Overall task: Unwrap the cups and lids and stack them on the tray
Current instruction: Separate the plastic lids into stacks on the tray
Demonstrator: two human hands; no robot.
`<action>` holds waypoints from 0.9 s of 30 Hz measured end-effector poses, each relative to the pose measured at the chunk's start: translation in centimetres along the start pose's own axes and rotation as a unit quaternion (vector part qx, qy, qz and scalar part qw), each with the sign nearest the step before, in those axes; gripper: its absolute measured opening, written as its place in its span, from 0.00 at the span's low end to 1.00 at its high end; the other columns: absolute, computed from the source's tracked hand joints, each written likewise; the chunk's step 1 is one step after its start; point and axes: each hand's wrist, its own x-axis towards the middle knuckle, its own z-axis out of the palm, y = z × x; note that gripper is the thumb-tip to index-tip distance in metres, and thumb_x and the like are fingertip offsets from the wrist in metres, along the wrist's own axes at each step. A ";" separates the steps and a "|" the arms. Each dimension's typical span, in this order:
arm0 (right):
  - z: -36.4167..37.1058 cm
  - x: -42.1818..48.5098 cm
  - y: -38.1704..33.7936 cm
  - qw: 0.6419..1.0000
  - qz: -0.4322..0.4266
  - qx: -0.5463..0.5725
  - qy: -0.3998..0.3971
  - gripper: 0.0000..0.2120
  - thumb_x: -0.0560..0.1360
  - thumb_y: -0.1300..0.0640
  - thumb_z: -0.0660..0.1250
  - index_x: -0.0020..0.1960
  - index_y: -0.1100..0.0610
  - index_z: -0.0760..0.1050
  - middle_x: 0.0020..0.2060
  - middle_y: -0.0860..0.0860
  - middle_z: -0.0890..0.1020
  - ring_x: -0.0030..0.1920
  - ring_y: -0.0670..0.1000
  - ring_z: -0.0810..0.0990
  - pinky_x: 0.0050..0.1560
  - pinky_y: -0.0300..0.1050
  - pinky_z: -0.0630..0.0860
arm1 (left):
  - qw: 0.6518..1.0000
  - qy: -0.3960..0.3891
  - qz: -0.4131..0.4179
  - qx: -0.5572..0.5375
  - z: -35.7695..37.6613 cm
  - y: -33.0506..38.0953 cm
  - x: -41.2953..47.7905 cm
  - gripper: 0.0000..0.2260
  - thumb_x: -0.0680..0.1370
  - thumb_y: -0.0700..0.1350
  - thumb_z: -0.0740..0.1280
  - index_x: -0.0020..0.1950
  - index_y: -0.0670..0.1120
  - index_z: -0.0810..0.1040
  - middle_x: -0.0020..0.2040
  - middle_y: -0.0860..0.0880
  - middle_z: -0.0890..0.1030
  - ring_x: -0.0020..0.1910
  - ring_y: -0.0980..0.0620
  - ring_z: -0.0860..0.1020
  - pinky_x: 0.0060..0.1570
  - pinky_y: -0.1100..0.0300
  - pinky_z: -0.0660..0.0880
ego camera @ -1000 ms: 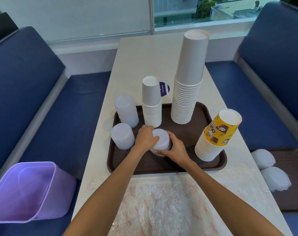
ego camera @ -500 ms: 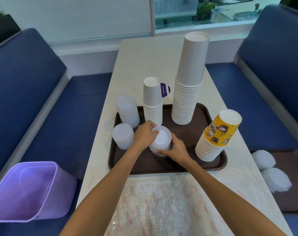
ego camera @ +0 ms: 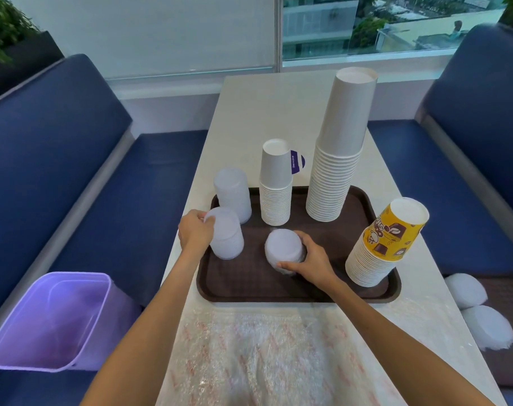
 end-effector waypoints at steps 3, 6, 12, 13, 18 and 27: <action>0.0 0.0 0.0 1.000 0.002 0.000 -0.004 0.39 0.65 0.54 0.79 0.70 0.53 0.64 0.66 0.51 0.72 0.66 0.53 0.69 0.67 0.50 0.69 | 0.999 0.001 0.000 0.033 0.6 -0.8 0.0 0.14 0.80 0.43 0.63 0.62 0.38 0.75 0.61 0.41 0.76 0.57 0.42 0.75 0.47 0.57 0.68; -0.1 0.1 0.0 1.000 0.007 -0.003 -0.010 0.39 0.65 0.53 0.79 0.71 0.53 0.64 0.67 0.51 0.71 0.67 0.53 0.69 0.68 0.51 0.69 | 0.997 0.005 0.018 0.070 1.0 -1.1 -0.1 0.16 0.81 0.47 0.61 0.65 0.40 0.73 0.64 0.40 0.72 0.59 0.42 0.74 0.53 0.54 0.70; -0.1 0.0 0.1 1.000 0.001 0.000 -0.005 0.39 0.64 0.53 0.79 0.70 0.53 0.65 0.65 0.50 0.73 0.65 0.52 0.70 0.66 0.49 0.70 | 0.987 -0.083 0.111 0.083 1.0 -1.4 -0.7 0.35 0.73 0.58 0.69 0.75 0.46 0.61 0.73 0.44 0.62 0.70 0.43 0.65 0.65 0.48 0.68; -0.1 0.0 0.1 1.000 0.001 0.000 -0.005 0.39 0.64 0.53 0.79 0.70 0.53 0.65 0.65 0.50 0.73 0.65 0.52 0.70 0.66 0.49 0.70 | 0.984 -0.098 0.116 0.097 1.1 -1.5 -0.8 0.38 0.71 0.59 0.71 0.75 0.47 0.60 0.74 0.45 0.61 0.70 0.44 0.65 0.65 0.47 0.68; -0.1 0.1 0.0 1.000 0.000 0.000 -0.009 0.38 0.65 0.54 0.79 0.70 0.54 0.64 0.66 0.51 0.72 0.66 0.52 0.69 0.66 0.49 0.69 | 0.980 -0.115 0.114 0.117 1.6 -2.3 -0.1 0.38 0.71 0.56 0.73 0.75 0.47 0.59 0.73 0.45 0.64 0.70 0.44 0.66 0.66 0.49 0.67; -0.1 0.1 0.0 1.000 0.010 0.003 -0.013 0.39 0.65 0.53 0.79 0.70 0.53 0.64 0.66 0.50 0.72 0.66 0.52 0.69 0.66 0.49 0.69 | 0.974 -0.118 0.108 0.161 1.7 -2.2 0.3 0.39 0.71 0.58 0.72 0.76 0.47 0.57 0.74 0.45 0.63 0.71 0.43 0.63 0.67 0.46 0.65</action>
